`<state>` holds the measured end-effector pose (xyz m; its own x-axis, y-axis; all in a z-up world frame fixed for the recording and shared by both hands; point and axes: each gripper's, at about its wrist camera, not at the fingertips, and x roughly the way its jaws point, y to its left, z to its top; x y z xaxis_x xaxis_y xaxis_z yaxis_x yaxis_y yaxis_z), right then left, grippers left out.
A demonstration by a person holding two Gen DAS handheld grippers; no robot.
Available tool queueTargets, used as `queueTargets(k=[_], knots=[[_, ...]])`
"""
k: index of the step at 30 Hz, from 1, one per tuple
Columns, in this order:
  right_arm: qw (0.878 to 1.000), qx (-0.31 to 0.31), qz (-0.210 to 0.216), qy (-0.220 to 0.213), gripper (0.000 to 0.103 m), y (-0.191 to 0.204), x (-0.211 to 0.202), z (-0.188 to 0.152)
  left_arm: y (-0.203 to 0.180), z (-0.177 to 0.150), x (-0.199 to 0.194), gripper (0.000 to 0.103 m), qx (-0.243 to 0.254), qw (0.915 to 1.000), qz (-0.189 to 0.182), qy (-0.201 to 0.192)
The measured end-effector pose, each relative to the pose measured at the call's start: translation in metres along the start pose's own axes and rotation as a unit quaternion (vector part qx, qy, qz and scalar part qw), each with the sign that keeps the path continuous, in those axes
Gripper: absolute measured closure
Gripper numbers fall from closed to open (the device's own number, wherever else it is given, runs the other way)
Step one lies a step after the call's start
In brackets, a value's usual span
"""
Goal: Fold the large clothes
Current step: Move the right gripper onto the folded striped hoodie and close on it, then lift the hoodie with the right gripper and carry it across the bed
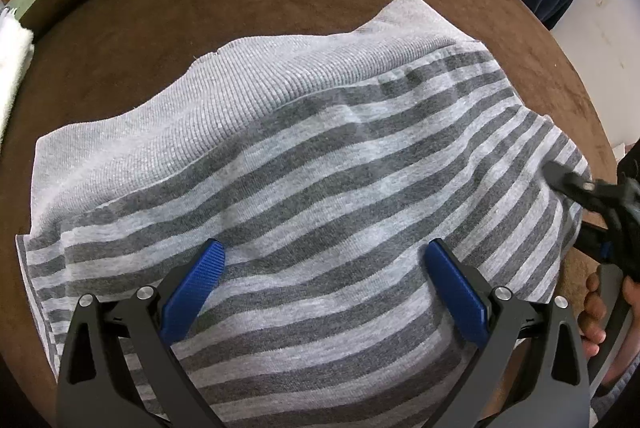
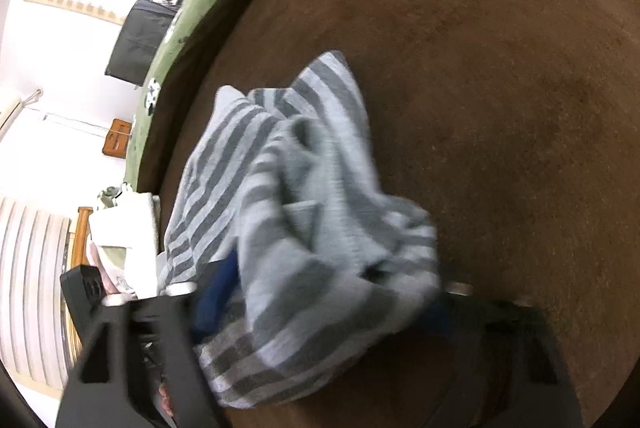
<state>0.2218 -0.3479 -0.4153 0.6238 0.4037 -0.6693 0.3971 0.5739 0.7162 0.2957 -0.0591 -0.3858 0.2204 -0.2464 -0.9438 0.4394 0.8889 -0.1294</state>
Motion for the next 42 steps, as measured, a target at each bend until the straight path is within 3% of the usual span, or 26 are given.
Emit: queueTargets(k=[1, 3, 7, 14, 22, 27, 34, 42], knots=[[1.0, 0.001, 0.006, 0.003, 0.066, 0.0, 0.0, 0.0, 0.0, -0.001, -0.001, 0.005, -0.001, 1.0, 0.0, -0.002], [1.0, -0.014, -0.006, 0.003, 0.071, 0.006, -0.001, -0.002, 0.0, -0.003, -0.002, 0.005, -0.002, 1.0, 0.001, -0.005], [0.999, -0.038, -0.021, 0.0, 0.076, 0.019, -0.006, -0.003, 0.002, -0.006, -0.015, 0.006, -0.01, 0.9998, 0.0, -0.02], [0.997, -0.077, -0.031, -0.006, 0.077, 0.046, -0.016, -0.001, 0.024, -0.015, -0.045, 0.006, -0.032, 0.9987, 0.007, -0.039], [0.995, -0.088, -0.044, 0.002, 0.077, 0.053, -0.013, 0.001, 0.029, -0.012, -0.083, 0.006, -0.022, 0.9972, 0.019, -0.069], [0.995, -0.092, -0.048, -0.007, 0.077, 0.066, -0.015, -0.001, 0.054, -0.013, -0.091, 0.006, -0.042, 0.9964, 0.044, -0.06], [0.99, -0.132, -0.038, -0.02, 0.078, 0.097, -0.03, -0.004, 0.08, -0.024, -0.066, 0.006, -0.07, 0.995, 0.067, -0.025], [0.975, -0.222, -0.018, -0.02, 0.079, 0.157, -0.044, -0.014, 0.096, -0.037, -0.036, 0.006, -0.1, 0.9933, 0.058, 0.002]])
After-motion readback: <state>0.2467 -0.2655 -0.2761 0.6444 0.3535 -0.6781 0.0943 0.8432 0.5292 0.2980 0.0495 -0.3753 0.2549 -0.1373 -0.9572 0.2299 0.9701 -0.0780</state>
